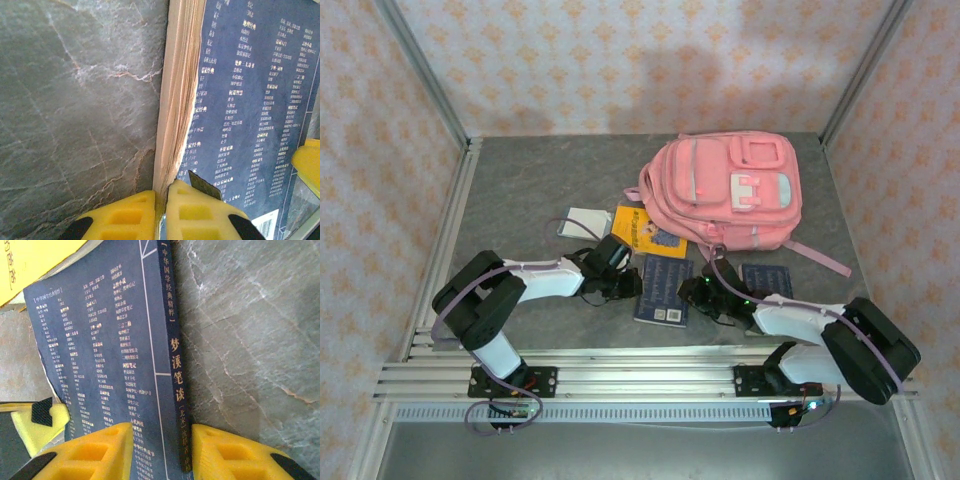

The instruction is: Pack books, pencil case, and school supplies into a backpack

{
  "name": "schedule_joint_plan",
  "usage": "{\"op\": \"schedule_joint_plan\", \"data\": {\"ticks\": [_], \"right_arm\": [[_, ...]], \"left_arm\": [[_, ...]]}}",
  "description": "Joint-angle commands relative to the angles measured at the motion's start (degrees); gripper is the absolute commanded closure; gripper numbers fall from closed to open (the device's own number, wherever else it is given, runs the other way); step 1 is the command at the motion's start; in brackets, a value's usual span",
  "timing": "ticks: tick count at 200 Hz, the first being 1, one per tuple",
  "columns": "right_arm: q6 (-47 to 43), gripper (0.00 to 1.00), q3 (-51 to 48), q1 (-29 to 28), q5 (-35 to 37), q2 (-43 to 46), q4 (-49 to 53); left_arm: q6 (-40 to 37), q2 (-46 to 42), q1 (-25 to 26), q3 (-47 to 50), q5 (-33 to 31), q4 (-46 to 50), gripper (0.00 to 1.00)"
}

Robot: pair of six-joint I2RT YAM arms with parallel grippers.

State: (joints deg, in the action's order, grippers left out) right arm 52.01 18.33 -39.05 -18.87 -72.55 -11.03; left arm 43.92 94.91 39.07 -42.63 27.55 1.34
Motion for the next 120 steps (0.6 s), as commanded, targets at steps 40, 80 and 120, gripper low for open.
{"op": "schedule_joint_plan", "data": {"ticks": [40,80,120], "right_arm": [[-1.08,0.67,2.2,0.64,-11.82,-8.62,-16.13],[-2.34,0.74,1.79,0.64,-12.17,-2.09,-14.04],[-2.51,0.73,2.11,0.64,-18.69,-2.18,-17.98]], "left_arm": [[0.29,6.15,-0.13,2.55,-0.39,-0.55,0.92],[0.2,6.07,-0.13,2.38,-0.24,-0.46,0.92],[0.11,6.51,-0.13,2.47,1.84,-1.69,0.91]]}}
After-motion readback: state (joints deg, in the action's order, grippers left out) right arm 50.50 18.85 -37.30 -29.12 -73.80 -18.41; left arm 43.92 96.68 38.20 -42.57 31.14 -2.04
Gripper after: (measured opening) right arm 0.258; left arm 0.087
